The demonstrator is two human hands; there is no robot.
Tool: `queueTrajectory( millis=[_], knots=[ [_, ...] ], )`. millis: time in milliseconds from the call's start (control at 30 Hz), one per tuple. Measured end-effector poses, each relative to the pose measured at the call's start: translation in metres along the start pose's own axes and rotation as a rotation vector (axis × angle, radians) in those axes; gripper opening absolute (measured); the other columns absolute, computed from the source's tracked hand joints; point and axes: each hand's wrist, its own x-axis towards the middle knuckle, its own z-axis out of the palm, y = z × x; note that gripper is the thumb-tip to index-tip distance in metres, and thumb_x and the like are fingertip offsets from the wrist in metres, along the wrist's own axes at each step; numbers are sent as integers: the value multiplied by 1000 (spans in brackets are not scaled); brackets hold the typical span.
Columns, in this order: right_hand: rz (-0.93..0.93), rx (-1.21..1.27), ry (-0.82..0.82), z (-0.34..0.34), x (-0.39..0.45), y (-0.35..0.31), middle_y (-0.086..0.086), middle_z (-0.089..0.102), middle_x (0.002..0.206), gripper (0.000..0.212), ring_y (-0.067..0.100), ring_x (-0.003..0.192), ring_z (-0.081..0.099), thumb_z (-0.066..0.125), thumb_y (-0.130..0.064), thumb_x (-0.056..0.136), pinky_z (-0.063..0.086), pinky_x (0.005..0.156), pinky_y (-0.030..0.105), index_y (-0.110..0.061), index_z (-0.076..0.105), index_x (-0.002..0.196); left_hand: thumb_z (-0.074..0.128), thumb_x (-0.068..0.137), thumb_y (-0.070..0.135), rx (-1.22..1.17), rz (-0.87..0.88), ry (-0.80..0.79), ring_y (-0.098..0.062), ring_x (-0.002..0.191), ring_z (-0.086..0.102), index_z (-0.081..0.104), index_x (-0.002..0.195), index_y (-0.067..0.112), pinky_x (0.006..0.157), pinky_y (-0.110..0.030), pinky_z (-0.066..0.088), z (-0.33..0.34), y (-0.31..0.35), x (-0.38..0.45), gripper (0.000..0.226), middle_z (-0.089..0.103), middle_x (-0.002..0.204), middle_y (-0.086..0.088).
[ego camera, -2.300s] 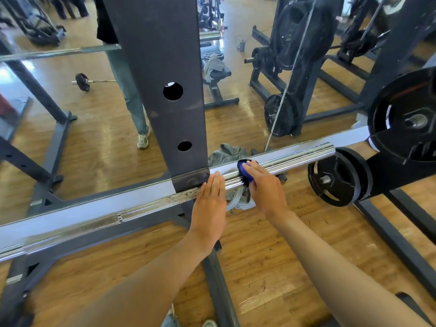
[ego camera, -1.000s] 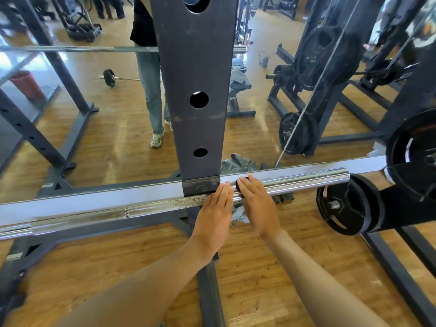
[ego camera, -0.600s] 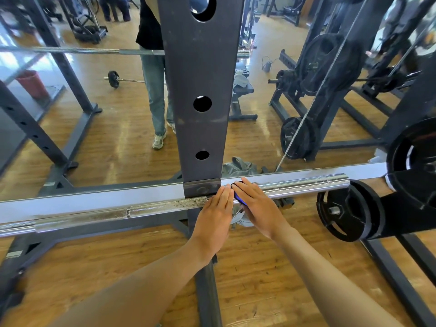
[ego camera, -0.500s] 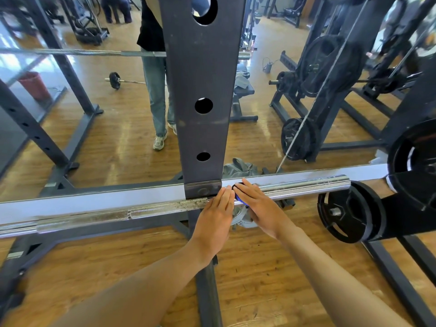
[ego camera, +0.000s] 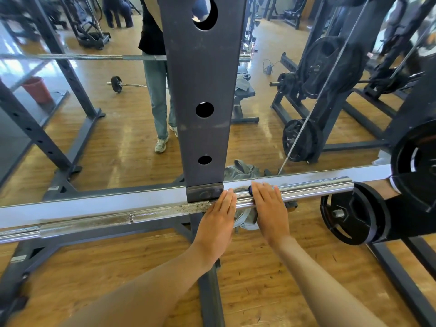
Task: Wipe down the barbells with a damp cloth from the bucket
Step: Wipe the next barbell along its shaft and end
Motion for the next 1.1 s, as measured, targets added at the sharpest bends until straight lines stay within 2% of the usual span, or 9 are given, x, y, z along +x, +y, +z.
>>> queueTrajectory(
  millis=[67, 167, 333, 467, 567, 733, 800, 967, 1100],
  knots=[
    [74, 9, -19, 4, 2, -16, 10, 50, 147, 82, 31, 142, 41, 81, 2, 74, 26, 123, 48, -8, 45, 148, 79, 81, 11, 4, -1, 1, -29, 153, 27, 33, 156, 1, 121, -38, 18, 2, 0, 0, 89, 30, 164, -16],
    [-57, 22, -9, 7, -1, -28, 6, 48, 149, 71, 27, 144, 39, 62, 4, 82, 19, 126, 45, -11, 45, 149, 78, 83, 10, -33, -8, 4, -28, 154, 25, 30, 158, 2, 121, -37, 17, 3, 2, 0, 89, 29, 165, -15],
    [141, 0, -32, 6, -1, -25, 8, 50, 146, 83, 30, 142, 41, 80, 6, 71, 24, 123, 51, -9, 48, 145, 77, 83, 9, -40, 15, -9, -28, 154, 25, 30, 158, 2, 121, -38, 21, 1, -3, 0, 89, 28, 165, -15],
    [12, -12, 20, 12, -7, -23, 8, 44, 155, 83, 29, 150, 31, 72, 11, 77, 22, 124, 49, -9, 41, 151, 81, 80, 11, -46, -2, 1, -27, 153, 27, 33, 157, 3, 120, -37, 18, 1, -1, -1, 91, 31, 164, -14],
    [132, 1, -3, 6, -7, -20, 8, 42, 155, 88, 30, 151, 29, 75, 13, 73, 20, 125, 49, -8, 40, 151, 84, 77, 12, -43, -1, 18, -27, 151, 31, 38, 155, 2, 119, -38, 21, 3, 0, -1, 92, 36, 162, -14],
    [74, 2, 2, 13, -9, -26, 7, 43, 154, 93, 29, 149, 33, 78, 12, 68, 22, 123, 51, -10, 41, 151, 71, 89, 8, -78, -14, 24, -27, 157, 14, 19, 161, 3, 124, -38, 14, 11, 1, -2, 88, 18, 169, -14],
    [193, 29, -7, 9, -7, -23, 7, 43, 154, 95, 29, 150, 31, 79, 14, 66, 25, 122, 54, -10, 41, 150, 65, 94, 8, -74, 2, 28, -26, 158, 4, 9, 162, 4, 124, -37, 6, 12, 2, -1, 88, 7, 170, -13],
    [100, 19, -7, 13, -12, -31, 5, 40, 157, 97, 28, 151, 28, 80, 10, 67, 22, 123, 54, -12, 39, 153, 68, 95, 13, -78, -20, 35, -27, 157, 5, 12, 162, 5, 122, -39, 5, 13, 4, -3, 88, 10, 170, -13],
    [315, 132, 38, 16, -9, -38, 6, 40, 157, 92, 29, 153, 23, 75, 14, 71, 21, 123, 58, -12, 39, 151, 63, 98, 14, -51, 4, 23, -29, 157, -5, 3, 162, 3, 126, -42, 5, 19, 5, -1, 88, 0, 171, -15]
  ],
)
